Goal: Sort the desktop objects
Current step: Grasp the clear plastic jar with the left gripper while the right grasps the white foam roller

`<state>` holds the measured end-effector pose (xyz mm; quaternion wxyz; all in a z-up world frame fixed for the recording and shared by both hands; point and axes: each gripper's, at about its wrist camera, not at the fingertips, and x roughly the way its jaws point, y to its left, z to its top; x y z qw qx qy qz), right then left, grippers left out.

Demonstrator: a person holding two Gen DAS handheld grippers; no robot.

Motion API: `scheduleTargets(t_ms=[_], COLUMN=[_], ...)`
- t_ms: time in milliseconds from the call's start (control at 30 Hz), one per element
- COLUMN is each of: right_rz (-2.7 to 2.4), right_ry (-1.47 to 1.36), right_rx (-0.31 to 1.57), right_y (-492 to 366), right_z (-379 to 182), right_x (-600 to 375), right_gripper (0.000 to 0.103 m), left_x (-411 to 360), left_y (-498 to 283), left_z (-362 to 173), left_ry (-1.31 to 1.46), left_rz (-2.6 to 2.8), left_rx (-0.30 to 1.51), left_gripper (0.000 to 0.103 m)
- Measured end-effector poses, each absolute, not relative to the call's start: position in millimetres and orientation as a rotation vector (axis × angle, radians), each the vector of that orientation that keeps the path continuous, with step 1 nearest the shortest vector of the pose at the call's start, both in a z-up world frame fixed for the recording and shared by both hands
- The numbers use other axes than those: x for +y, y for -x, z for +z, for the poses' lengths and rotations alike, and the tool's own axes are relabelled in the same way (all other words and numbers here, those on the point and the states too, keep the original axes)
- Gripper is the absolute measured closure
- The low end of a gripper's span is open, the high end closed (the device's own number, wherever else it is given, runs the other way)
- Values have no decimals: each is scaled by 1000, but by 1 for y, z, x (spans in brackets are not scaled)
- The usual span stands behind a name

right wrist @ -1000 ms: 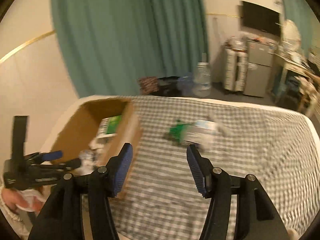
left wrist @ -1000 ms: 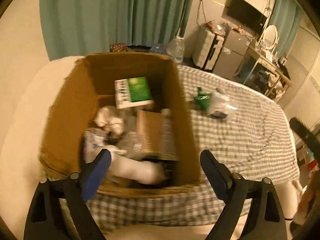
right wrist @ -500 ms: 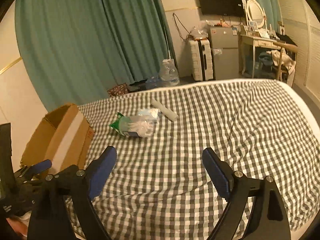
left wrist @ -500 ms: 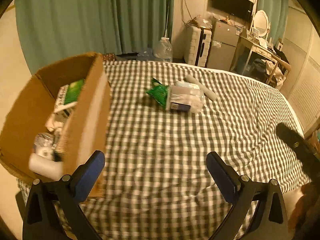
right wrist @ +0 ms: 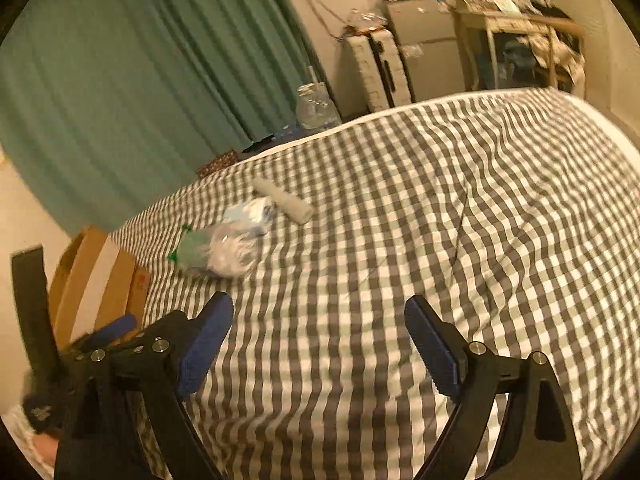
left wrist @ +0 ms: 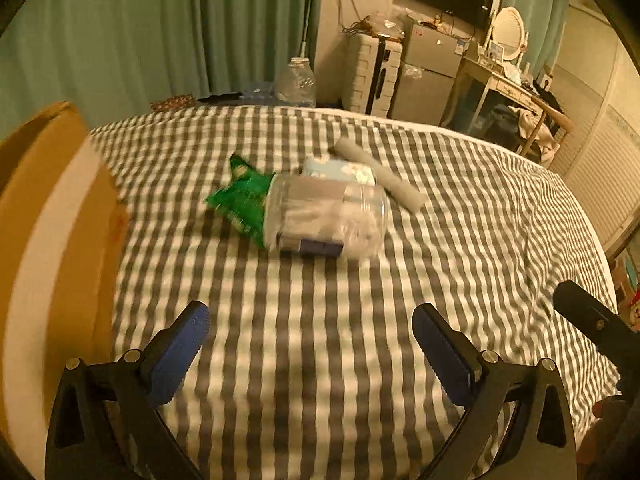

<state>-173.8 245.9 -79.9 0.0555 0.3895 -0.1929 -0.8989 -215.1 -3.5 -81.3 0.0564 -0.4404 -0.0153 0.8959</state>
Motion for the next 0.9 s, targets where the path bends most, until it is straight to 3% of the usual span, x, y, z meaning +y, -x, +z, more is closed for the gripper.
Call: scheduleTargets(t_ms=[200,400,467,500,700,900], right_rz=[-2732,-2726,-2711,-2702,-2607,-2511], right_ry=[-1185,-1135,-1116,-1114,-1058,-1072], right_rx=[-587,-543,-495,-450,-164,-58], right_y=[189,216,229,239,302,342], right_z=[-83,-86,-89,-91,-98,-121], right_x=[260,269,267,264,226,186], right_gripper=[15,15,15,16,45,48], left_x=[0,16,20,22,19,-15], left_y=[254,292,294,294,275,245], left_z=[-97,-116,-116,-116,-112,-110], left_ry=[1314,1321,1295,1284,1277,1395], left_rz=[2729,2752,2738,2735,2777,2836], left_rx=[-91,122,152,154,94,-83], left_gripper=[0,1,13,13,13,13])
